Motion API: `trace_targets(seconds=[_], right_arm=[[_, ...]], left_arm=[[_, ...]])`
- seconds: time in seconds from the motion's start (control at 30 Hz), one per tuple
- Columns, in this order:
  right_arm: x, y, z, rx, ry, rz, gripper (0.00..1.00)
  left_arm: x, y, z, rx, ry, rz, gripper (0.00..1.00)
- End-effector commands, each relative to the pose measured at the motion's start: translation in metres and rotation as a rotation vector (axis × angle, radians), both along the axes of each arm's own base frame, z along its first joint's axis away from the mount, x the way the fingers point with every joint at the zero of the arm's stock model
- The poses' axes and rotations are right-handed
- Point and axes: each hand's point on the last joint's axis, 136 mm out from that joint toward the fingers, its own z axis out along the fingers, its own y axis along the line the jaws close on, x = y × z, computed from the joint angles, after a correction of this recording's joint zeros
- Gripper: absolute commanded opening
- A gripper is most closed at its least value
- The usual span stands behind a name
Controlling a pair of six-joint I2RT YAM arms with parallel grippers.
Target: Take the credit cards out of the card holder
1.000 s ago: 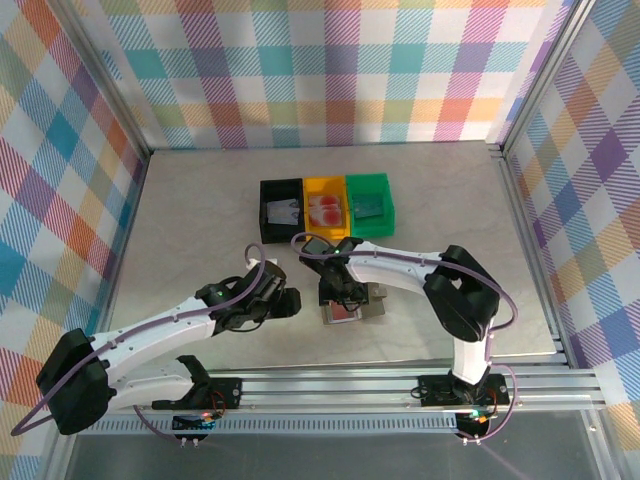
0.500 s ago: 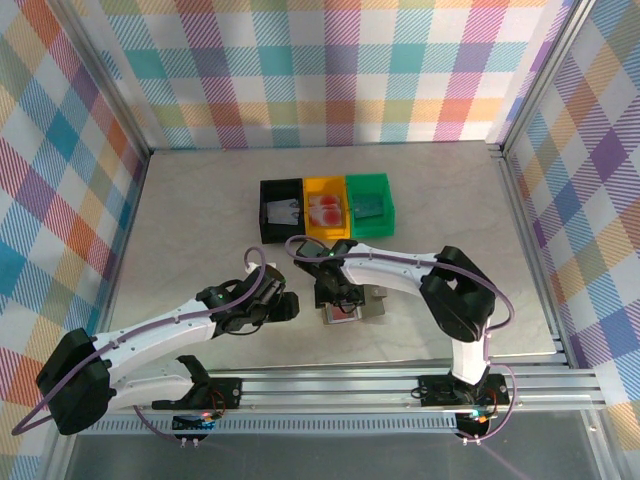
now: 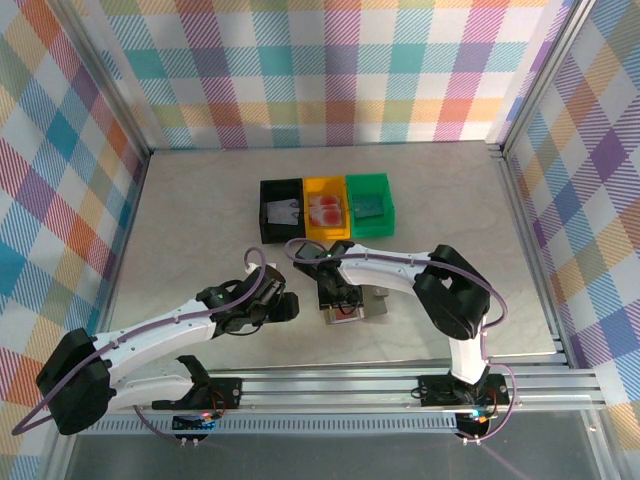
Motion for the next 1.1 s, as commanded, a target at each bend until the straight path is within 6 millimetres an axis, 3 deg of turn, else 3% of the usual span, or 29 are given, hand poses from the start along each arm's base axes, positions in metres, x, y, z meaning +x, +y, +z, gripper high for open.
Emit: trace_targets(seconds=[0.0,0.87,0.97,1.07], right_arm=[[-0.003,-0.008,0.001,-0.039,-0.001,0.005,0.54],[0.002,-0.022,0.017,-0.073,-0.063,0.005,0.27],[0.002,-0.018,0.017,-0.049,-0.058,0.018,0.31],[0.000,-0.008,0.018,0.002,-0.052,0.043,0.44]], left_arm=[[0.001,0.004,-0.001,0.009,0.001,0.000,0.62],[0.002,-0.002,-0.004,0.005,0.017,-0.008,0.62],[0.003,-0.002,-0.004,0.003,0.016,-0.005,0.62],[0.003,-0.002,-0.004,0.001,0.015,-0.004,0.62]])
